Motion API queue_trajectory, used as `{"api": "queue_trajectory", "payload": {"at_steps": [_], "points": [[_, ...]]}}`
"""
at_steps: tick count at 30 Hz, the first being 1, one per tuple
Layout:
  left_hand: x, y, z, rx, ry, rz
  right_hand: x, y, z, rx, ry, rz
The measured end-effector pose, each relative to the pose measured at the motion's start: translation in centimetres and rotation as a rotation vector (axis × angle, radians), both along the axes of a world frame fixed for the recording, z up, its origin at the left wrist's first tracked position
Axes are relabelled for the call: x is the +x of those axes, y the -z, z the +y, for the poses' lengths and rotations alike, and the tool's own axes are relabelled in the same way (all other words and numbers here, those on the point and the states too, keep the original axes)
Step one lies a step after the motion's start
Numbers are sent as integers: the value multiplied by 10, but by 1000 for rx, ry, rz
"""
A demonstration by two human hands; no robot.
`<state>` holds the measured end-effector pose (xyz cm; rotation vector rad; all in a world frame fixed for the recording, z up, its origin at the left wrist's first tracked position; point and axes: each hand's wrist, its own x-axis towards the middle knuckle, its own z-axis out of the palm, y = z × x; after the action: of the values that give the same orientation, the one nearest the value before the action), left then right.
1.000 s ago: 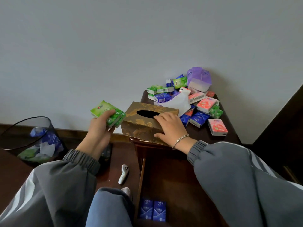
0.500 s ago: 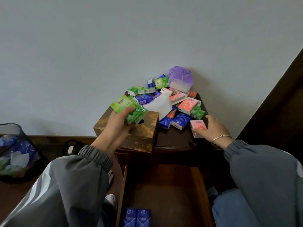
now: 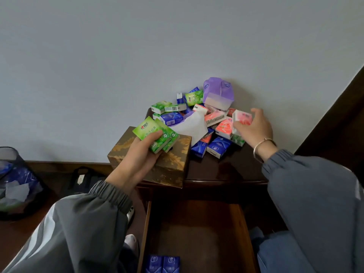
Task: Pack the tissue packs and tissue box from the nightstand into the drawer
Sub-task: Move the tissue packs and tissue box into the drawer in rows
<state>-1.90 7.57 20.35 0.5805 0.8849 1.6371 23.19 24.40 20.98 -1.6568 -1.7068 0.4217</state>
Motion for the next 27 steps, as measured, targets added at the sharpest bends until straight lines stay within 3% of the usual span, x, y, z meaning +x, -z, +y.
{"api": "queue_trajectory", "payload": {"at_steps": [5,10,16,21,27], "points": [[-4,3,-1,-1,28,-40,-37,4,35,-288,54,60],[-6,5,1,15,37,-68,-49,12,51,-368,45,325],[-6,5,0,25,40,-84,-47,6,61,-500,78,422],[-4,4,0,27,28,-71,-51,9,58,-477,93,558],[-1,5,-3,50,-9,-28,-49,-8,18,-211,12,865]]}}
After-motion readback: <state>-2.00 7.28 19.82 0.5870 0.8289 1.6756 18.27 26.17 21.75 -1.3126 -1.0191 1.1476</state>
